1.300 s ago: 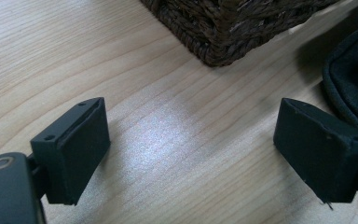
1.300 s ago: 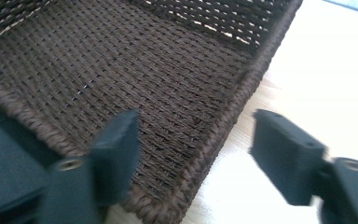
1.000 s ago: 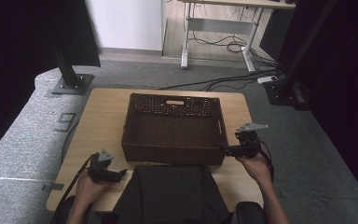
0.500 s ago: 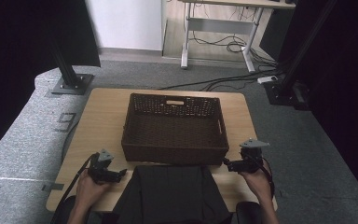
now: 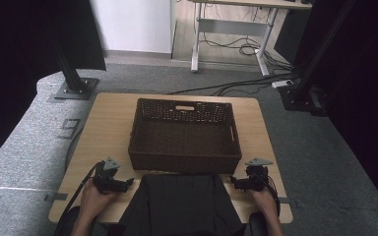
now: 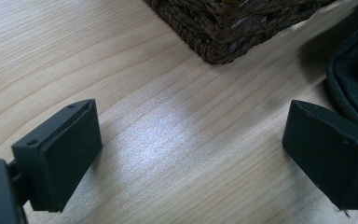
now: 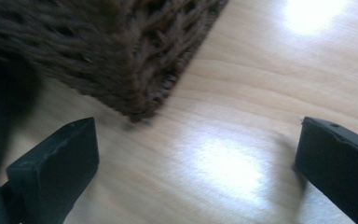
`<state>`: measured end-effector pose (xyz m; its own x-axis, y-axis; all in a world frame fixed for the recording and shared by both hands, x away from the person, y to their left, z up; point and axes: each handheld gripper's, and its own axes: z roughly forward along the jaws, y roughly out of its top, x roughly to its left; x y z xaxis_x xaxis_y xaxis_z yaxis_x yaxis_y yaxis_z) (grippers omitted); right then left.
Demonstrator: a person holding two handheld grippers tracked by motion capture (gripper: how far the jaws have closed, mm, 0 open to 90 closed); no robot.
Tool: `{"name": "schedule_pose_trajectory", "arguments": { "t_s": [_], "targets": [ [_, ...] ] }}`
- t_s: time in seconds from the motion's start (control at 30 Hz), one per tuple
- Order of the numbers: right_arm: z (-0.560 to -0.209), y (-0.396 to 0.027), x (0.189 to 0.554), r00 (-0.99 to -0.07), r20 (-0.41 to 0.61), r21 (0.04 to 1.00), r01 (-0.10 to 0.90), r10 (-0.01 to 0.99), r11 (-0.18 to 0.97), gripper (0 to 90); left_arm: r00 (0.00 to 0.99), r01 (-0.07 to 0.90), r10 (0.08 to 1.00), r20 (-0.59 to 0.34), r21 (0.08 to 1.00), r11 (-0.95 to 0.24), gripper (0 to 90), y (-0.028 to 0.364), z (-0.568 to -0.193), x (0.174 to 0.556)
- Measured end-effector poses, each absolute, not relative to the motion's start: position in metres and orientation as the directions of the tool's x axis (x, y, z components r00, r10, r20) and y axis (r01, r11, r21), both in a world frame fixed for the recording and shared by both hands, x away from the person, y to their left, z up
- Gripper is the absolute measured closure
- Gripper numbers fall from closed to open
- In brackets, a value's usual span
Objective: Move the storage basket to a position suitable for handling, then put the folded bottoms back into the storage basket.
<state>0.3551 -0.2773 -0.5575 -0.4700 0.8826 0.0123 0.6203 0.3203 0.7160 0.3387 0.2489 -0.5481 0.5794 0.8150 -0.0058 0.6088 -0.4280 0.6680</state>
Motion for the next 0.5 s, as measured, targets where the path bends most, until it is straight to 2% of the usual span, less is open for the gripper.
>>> {"name": "schedule_pose_trajectory", "arguments": {
  "t_s": [0.5],
  "targets": [
    [-0.5545,-0.2759,0.3541,-0.461,0.017,0.694,0.645,0.887,0.322,0.1,0.587,0.621,0.810,-0.007,0.646,-0.444,0.8,0.2464,-0.5469,0.3398]
  ]
}}
